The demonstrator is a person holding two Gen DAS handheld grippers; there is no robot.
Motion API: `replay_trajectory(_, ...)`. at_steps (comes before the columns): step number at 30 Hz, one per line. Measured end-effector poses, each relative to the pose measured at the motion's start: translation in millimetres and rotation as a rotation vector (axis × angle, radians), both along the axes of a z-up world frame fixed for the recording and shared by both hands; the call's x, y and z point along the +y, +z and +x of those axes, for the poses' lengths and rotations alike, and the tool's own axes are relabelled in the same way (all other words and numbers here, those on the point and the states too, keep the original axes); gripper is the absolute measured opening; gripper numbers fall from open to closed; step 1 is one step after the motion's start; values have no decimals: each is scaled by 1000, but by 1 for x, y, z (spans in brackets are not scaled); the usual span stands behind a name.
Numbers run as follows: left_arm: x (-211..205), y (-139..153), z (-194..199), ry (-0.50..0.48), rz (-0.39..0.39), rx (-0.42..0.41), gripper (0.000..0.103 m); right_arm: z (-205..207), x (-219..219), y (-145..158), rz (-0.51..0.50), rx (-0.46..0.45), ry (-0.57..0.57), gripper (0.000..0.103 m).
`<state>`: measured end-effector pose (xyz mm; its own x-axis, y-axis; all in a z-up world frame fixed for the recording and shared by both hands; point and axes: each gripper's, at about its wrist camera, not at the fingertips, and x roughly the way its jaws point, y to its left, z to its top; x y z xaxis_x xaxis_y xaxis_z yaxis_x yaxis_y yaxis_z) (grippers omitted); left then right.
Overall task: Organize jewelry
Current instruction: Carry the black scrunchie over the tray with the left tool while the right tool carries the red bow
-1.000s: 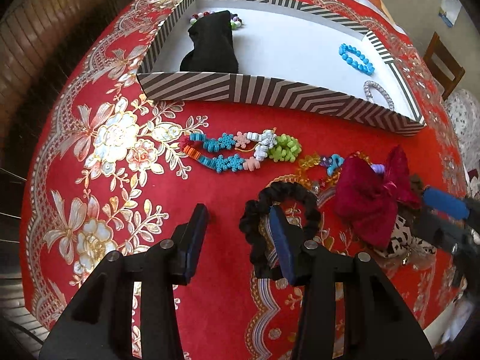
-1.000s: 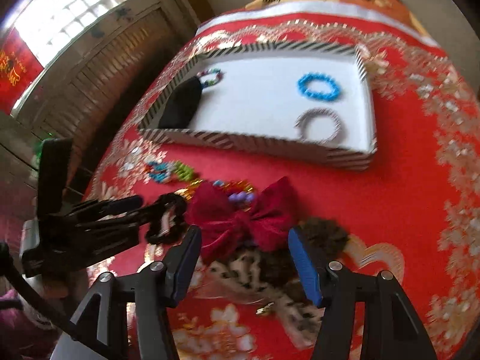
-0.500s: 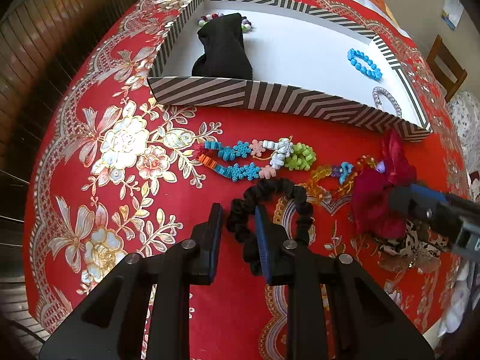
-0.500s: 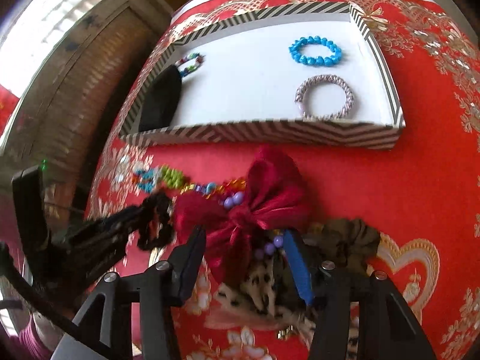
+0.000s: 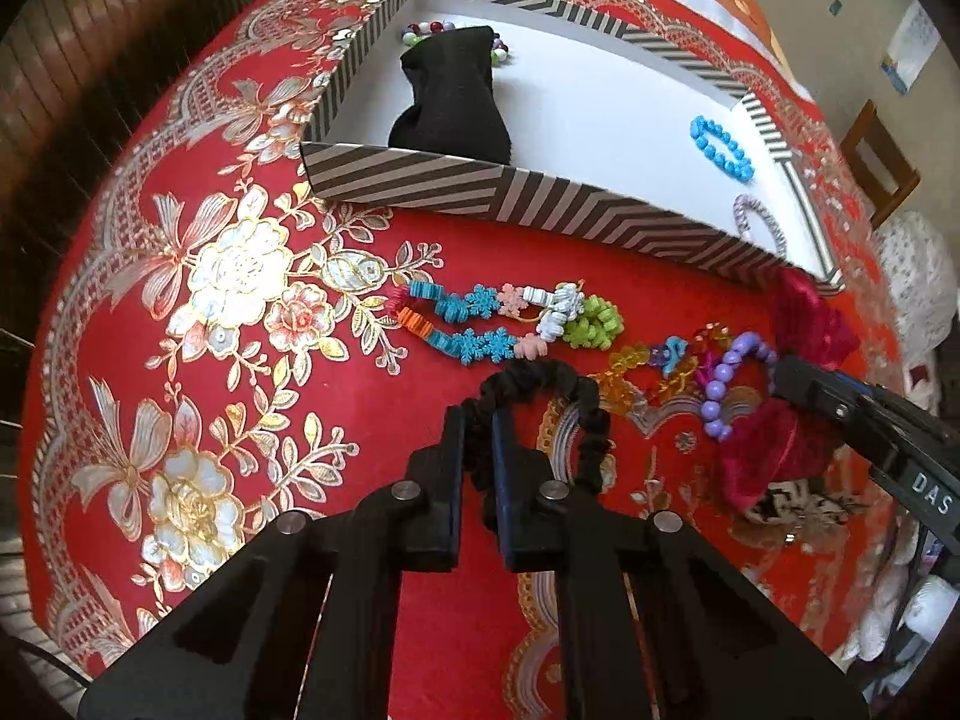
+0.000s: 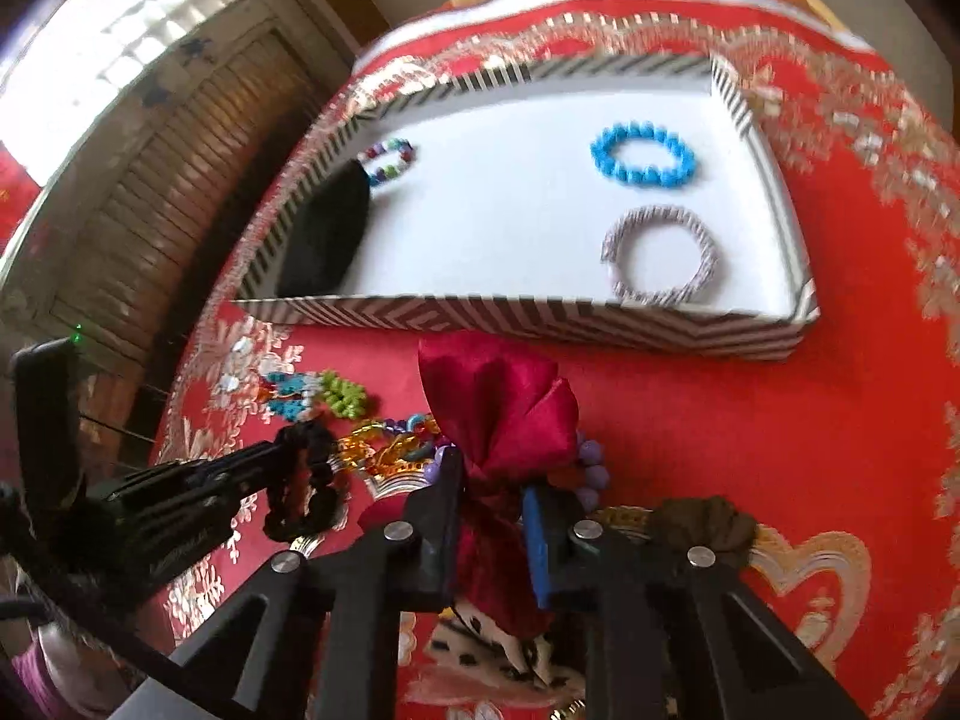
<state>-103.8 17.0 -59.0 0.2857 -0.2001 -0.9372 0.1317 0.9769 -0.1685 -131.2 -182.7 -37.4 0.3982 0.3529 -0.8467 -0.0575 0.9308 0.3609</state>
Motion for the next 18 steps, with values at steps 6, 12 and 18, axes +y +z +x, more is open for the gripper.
replay_trajectory(6, 10, 25, -4, 6, -30, -34, 6, -14, -17, 33, 36, -74, -5, 17)
replay_trajectory(12, 5, 57, -7, -15, -32, -96, 6, -20, -35, 62, 62, -137, -26, 17)
replay_trajectory(18, -11, 88, 5, -39, -18, -164, 6, -19, -46, 79, 53, -178, -41, 17)
